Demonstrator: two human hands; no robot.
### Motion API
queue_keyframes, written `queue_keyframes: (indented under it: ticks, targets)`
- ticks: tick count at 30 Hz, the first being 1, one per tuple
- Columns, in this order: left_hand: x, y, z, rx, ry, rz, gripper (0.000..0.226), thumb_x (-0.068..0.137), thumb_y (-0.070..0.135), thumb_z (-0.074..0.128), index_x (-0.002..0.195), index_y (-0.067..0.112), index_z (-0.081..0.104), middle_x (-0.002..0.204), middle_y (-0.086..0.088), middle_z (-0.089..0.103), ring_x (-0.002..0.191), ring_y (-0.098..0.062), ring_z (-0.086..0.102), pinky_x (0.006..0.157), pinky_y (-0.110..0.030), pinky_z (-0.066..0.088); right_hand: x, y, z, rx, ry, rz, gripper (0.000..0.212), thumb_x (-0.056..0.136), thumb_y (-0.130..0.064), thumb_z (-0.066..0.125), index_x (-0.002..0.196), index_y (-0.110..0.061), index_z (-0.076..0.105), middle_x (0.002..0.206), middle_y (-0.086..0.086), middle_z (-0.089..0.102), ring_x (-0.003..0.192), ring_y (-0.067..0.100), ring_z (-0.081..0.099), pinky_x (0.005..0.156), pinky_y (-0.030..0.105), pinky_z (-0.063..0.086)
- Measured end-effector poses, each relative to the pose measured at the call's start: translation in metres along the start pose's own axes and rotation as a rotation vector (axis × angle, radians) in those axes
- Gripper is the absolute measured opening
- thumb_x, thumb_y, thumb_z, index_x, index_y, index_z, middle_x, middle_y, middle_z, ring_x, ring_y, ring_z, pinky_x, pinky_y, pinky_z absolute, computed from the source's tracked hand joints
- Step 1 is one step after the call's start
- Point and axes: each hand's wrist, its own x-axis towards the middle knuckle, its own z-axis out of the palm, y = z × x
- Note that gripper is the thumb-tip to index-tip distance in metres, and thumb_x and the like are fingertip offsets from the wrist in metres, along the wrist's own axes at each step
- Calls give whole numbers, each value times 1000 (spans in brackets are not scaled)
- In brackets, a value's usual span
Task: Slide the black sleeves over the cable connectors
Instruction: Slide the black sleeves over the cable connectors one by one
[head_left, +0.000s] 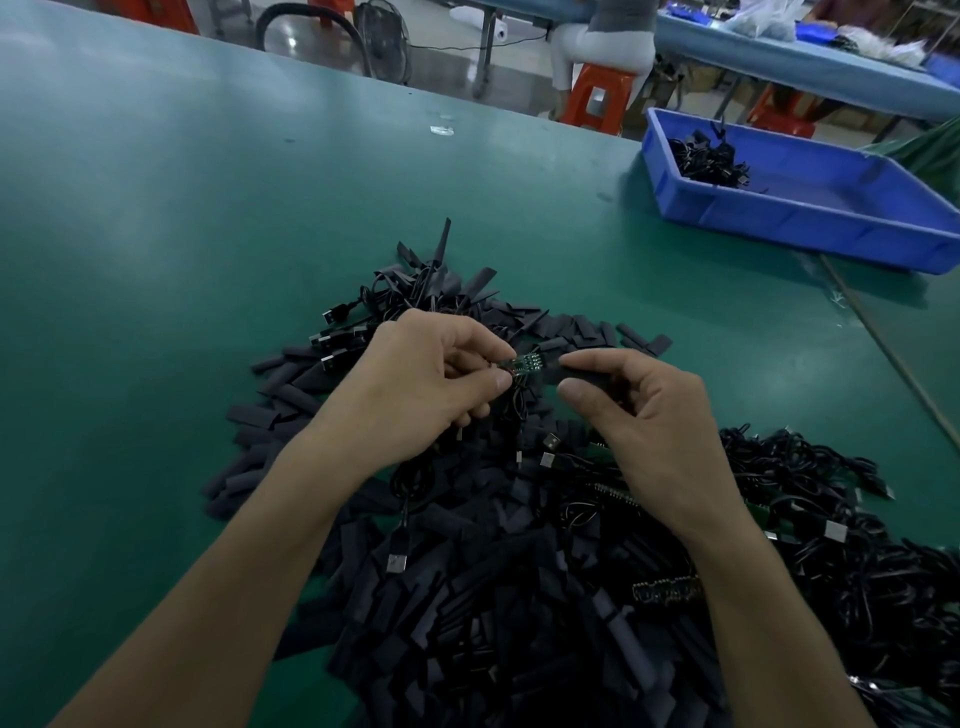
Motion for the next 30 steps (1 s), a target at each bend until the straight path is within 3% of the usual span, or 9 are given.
queue_keyframes:
  ticks: [10,14,21,26,30]
  targets:
    - [0,1,-1,9,5,-1,12,87,14,77,96,23,77,71,0,75,61,-18,72,58,-19,57,-2,4,-2,36,78,-22,19,87,-22,74,96,-38,70,92,-20,73,86,1,69,79,14,53]
    - [0,1,-1,18,5,-12,11,88,16,77,97,23,77,70,1,75,61,-17,72,59,-22,59,-3,4,1,58,86,-30,12,85,-30,71,95,-36,71,91,-18,74,84,2,69,76,15,52]
    - [0,1,-3,0,35,-15,9,87,16,77,94,22,76,71,1,75,58,-19,71,55,-17,54,-4,8,2,39,24,7,20,87,-17,76,97,-34,72,88,-9,73,77,11,67,71,21,55]
    - [0,1,-2,-9,56,3,12,88,15,77,97,22,78,73,5,74,57,-8,68,53,-15,51,-5,9,1,-325,-401,70,8,88,-31,75,96,-34,74,87,-16,70,80,-2,65,73,16,53]
    - [1,0,-1,-18,52,27,16,88,15,76,97,29,79,75,4,74,59,-7,67,55,-15,51,-5,10,14,-647,-434,-23,19,95,-30,67,113,-32,71,95,-17,55,89,4,54,82,26,48]
